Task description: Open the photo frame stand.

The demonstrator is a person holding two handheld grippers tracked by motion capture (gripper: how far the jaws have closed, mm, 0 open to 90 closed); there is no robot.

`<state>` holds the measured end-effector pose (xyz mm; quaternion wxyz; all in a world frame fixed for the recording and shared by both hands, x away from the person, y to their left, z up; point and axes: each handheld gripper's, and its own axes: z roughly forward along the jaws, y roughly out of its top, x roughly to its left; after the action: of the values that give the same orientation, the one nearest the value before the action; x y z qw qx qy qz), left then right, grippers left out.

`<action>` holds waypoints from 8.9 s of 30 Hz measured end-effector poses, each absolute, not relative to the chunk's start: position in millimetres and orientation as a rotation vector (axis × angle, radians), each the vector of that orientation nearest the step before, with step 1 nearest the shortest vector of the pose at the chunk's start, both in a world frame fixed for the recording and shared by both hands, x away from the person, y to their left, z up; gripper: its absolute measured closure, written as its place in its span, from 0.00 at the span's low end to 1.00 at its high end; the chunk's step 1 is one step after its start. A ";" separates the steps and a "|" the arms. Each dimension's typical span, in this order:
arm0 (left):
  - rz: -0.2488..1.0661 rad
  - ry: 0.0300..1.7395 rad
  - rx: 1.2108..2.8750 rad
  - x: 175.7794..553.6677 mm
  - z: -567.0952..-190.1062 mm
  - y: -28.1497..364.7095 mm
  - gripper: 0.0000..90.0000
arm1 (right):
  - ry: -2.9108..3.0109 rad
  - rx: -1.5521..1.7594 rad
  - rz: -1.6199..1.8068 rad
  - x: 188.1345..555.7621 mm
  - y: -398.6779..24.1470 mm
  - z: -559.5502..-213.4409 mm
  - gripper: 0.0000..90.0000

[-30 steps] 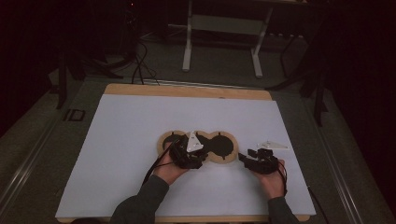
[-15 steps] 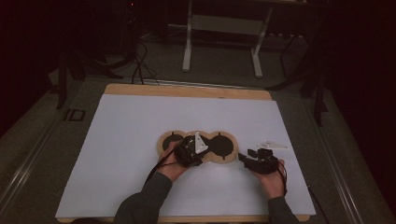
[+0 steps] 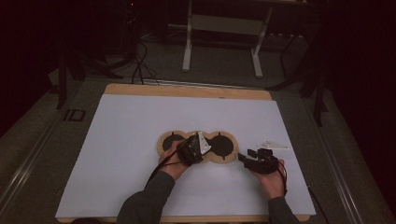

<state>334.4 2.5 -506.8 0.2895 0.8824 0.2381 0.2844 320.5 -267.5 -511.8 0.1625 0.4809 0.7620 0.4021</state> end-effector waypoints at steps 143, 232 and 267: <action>0.352 0.913 1.917 298.5 -497.1 185.9 0.42 | 2.269 1.507 1.721 328.1 -249.9 -492.8 0.66; 0.340 0.898 2.020 306.1 -513.5 184.8 0.61 | 2.365 1.174 1.354 322.8 -239.3 -491.2 0.57; 0.817 0.854 2.083 310.0 -507.8 151.7 0.61 | 2.297 1.064 1.204 344.1 -229.0 -501.4 0.47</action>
<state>310.0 151.7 -507.8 0.3648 0.8098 0.3320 0.3177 344.1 -229.0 -501.4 0.1684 0.3742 0.8077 0.4233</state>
